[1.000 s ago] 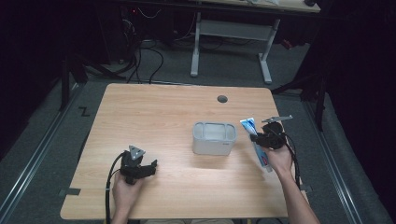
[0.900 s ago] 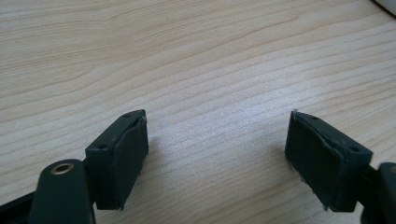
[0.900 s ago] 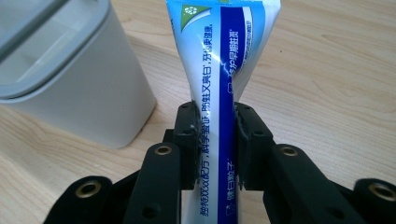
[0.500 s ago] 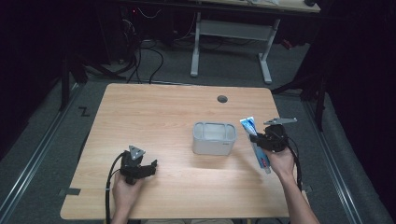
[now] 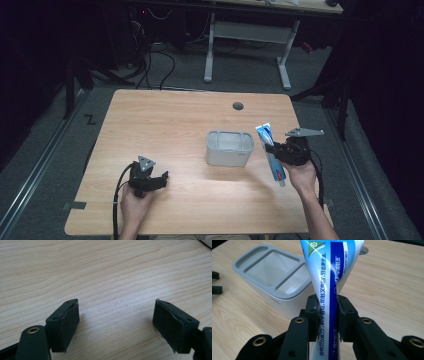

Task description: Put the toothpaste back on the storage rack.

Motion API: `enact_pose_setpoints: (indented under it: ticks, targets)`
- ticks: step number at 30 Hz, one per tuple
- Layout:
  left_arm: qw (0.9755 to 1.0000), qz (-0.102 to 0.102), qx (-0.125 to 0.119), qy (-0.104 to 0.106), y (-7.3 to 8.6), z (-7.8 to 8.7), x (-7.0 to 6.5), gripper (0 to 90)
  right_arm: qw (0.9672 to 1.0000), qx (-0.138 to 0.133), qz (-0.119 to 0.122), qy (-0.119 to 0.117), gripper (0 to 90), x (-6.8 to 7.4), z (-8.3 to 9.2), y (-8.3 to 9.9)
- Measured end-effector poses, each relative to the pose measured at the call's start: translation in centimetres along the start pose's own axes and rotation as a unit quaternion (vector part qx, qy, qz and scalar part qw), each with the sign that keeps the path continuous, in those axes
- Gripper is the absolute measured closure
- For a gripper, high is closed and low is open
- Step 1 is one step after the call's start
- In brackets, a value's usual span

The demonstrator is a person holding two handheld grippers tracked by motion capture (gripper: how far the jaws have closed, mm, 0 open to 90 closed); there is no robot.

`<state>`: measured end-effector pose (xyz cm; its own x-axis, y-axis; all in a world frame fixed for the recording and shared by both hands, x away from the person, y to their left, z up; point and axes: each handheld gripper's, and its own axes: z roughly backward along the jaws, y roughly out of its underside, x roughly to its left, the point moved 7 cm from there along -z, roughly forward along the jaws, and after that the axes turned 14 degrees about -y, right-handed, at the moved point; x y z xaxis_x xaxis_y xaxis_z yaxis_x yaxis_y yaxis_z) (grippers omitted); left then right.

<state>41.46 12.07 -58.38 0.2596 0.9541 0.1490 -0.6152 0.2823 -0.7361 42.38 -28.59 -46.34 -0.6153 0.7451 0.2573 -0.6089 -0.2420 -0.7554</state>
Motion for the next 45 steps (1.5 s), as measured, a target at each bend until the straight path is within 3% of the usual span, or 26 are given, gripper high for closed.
enact_pose_setpoints:
  ticks: [6,22,45]
  targets:
    - [1.0,0.0,0.0,0.0,0.0,0.0,0.0,21.7,0.9998,-0.003,0.02,-0.004,73.2,0.8,0.2,-0.2]
    - [1.0,0.0,0.0,0.0,0.0,0.0,0.0,21.8,0.9977,-0.036,0.039,-0.043,73.1,2.9,0.6,-2.3]
    - [1.0,0.0,0.0,0.0,0.0,0.0,0.0,21.7,0.9928,-0.058,0.066,-0.081,73.8,5.2,0.0,-5.5]
